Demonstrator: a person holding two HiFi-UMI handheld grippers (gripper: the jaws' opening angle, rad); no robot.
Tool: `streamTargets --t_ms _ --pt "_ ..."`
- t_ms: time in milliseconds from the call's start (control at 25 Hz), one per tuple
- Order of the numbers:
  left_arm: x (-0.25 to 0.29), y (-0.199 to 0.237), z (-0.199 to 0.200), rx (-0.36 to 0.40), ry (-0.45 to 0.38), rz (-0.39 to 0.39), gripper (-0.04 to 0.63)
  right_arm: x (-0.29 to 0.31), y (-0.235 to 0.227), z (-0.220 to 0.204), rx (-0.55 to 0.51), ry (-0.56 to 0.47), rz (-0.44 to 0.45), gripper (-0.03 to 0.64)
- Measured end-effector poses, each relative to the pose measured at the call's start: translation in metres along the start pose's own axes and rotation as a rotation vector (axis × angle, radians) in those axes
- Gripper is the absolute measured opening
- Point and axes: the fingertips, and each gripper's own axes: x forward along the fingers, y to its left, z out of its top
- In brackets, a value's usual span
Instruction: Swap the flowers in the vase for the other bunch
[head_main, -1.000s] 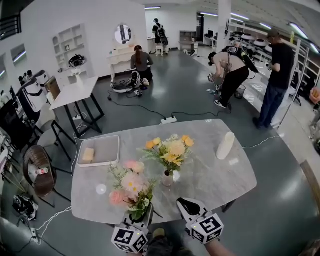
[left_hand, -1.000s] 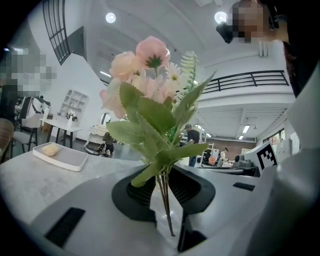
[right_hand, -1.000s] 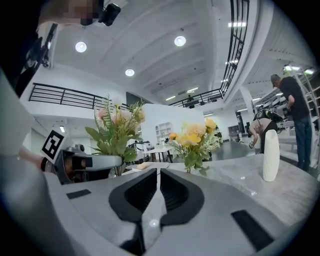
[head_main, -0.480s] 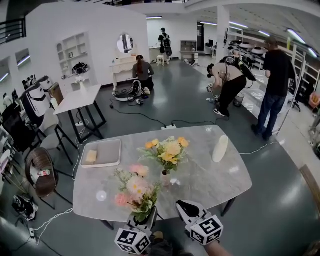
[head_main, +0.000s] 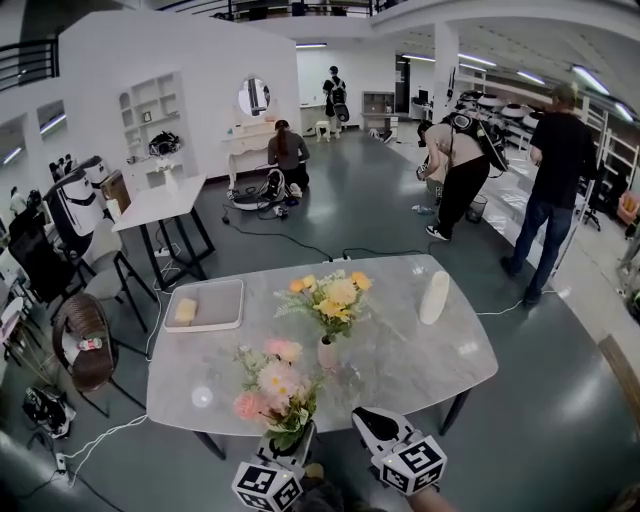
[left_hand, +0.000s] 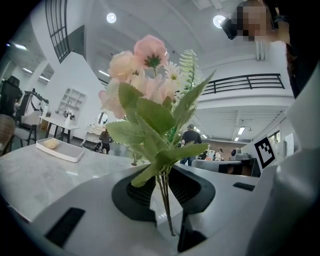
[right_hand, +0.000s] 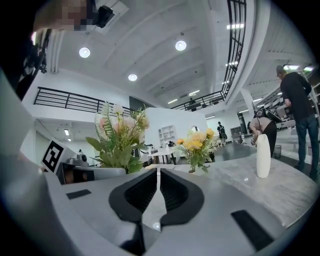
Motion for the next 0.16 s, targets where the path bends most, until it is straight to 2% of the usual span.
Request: streamTargets --t_ms 160 --pt "-0.0027 -0.0127 -0.0015 0.006 0.002 -0.004 0.086 -0.0128 -0.0003 -0.0011 0.006 0.004 0.007 0.035"
